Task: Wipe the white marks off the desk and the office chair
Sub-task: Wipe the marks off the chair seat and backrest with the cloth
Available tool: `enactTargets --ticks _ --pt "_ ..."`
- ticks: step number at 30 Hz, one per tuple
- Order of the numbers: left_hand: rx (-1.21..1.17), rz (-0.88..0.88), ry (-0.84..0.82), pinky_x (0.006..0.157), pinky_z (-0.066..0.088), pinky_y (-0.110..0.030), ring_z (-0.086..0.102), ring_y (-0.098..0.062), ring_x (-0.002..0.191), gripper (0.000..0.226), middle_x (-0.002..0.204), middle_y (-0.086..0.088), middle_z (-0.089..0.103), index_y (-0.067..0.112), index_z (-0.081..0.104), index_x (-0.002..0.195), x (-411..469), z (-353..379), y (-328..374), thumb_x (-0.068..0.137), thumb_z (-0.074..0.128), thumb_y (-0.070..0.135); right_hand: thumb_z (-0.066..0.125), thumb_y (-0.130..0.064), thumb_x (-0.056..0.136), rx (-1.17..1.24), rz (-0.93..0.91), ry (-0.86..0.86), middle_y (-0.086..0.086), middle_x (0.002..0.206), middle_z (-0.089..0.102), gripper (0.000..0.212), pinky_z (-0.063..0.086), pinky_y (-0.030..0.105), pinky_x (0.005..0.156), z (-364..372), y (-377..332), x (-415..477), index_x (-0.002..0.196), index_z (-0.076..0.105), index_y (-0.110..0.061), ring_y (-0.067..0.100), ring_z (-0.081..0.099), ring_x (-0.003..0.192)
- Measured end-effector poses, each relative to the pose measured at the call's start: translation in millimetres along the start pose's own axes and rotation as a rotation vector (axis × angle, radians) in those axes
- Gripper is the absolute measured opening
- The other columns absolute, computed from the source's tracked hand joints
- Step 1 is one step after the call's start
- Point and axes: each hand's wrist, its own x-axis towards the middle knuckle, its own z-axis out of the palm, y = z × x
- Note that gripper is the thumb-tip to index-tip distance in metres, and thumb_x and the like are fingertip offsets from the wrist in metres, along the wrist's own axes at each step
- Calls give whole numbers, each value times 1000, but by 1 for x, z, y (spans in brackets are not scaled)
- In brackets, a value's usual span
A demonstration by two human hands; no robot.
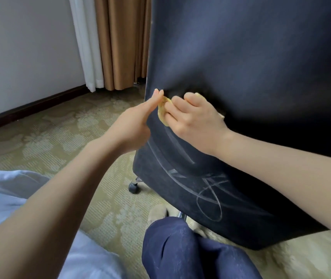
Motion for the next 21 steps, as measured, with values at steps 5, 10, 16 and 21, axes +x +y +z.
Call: enactTargets --ticks 5,10,16,21 --pt "82 28 125 104 16 -7 22 -8 142 81 156 7 22 24 27 149 -8 -3 -12 79 34 -17 63 -23 85 109 -143 -171 -7 85 65 12 43 26 75 33 -42 -12 91 73 -20 13 57 84" --pt "28 9 -4 98 9 1 15 -12 144 84 159 10 3 25 14 151 -21 27 -12 82 37 -17 66 -25 80 175 -253 -316 -9 86 64 12 40 26 76 40 -71 -46 90 72 -22 12 55 86" --pt "-72 -5 -125 116 17 -32 26 -18 137 95 156 17 -14 34 -6 150 -28 64 4 84 46 -10 67 -19 79 262 -386 -323 -8 78 64 10 44 23 70 21 -76 -124 86 74 -17 13 56 76" --pt "-60 -89 -173 107 33 -51 60 -18 93 101 156 14 -22 34 -16 148 -26 76 17 84 50 -7 28 5 92 319 -353 -292 -2 91 69 50 51 27 66 -14 -41 -198 94 74 -14 15 62 76"
